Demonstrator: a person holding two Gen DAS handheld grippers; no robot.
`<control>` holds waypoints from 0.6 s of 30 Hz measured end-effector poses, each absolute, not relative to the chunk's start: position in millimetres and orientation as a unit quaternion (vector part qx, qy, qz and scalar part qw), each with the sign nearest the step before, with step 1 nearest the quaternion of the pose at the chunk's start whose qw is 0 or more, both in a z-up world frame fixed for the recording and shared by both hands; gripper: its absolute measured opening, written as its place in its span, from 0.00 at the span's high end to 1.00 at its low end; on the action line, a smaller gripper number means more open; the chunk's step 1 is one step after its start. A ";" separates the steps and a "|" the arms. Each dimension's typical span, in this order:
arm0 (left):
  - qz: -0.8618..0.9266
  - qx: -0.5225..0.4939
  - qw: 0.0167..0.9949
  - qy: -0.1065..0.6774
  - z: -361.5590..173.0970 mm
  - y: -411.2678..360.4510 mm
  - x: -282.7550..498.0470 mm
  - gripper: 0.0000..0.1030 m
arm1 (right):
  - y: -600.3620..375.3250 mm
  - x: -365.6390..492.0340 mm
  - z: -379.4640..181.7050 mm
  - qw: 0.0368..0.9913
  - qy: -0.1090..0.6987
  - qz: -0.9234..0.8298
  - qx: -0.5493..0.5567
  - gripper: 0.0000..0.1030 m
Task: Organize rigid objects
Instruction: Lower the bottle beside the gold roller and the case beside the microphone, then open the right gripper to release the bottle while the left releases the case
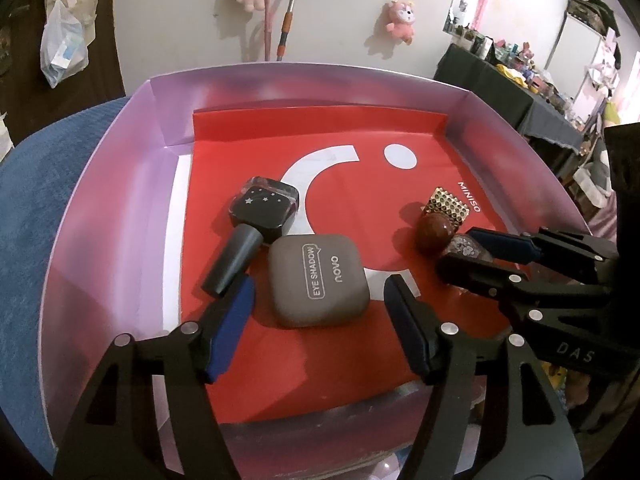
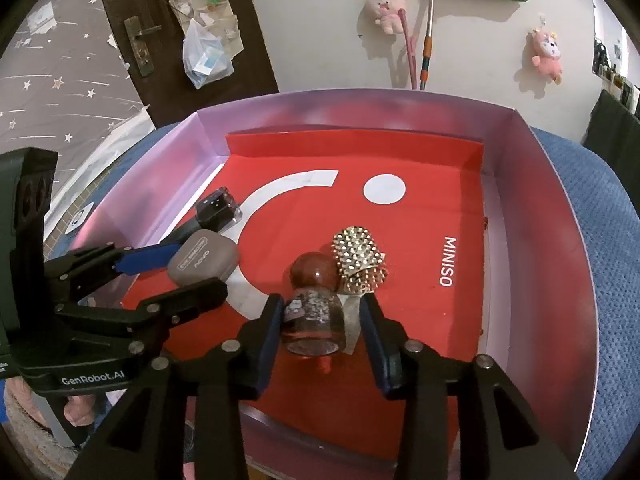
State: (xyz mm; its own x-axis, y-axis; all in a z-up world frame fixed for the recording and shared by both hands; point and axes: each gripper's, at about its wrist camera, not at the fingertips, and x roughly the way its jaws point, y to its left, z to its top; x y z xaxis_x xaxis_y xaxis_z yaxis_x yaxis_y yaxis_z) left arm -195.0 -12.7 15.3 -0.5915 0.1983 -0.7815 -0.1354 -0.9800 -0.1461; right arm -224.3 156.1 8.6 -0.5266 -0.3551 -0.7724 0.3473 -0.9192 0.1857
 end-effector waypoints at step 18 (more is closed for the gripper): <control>0.905 -0.416 0.086 -0.034 37.9 -19.5 -161.8 0.27 | 153.4 -194.1 36.3 0.222 -0.008 -0.889 0.401 0.33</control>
State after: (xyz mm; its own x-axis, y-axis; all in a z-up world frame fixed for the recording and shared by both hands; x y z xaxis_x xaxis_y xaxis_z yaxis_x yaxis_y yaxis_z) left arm -161.8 -19.5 37.9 -0.6393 0.1838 -0.7467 -0.1278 -0.9829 -0.1325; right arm -194.1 153.4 36.3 -0.5800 -0.4001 -0.7096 0.3879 -0.9016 0.1913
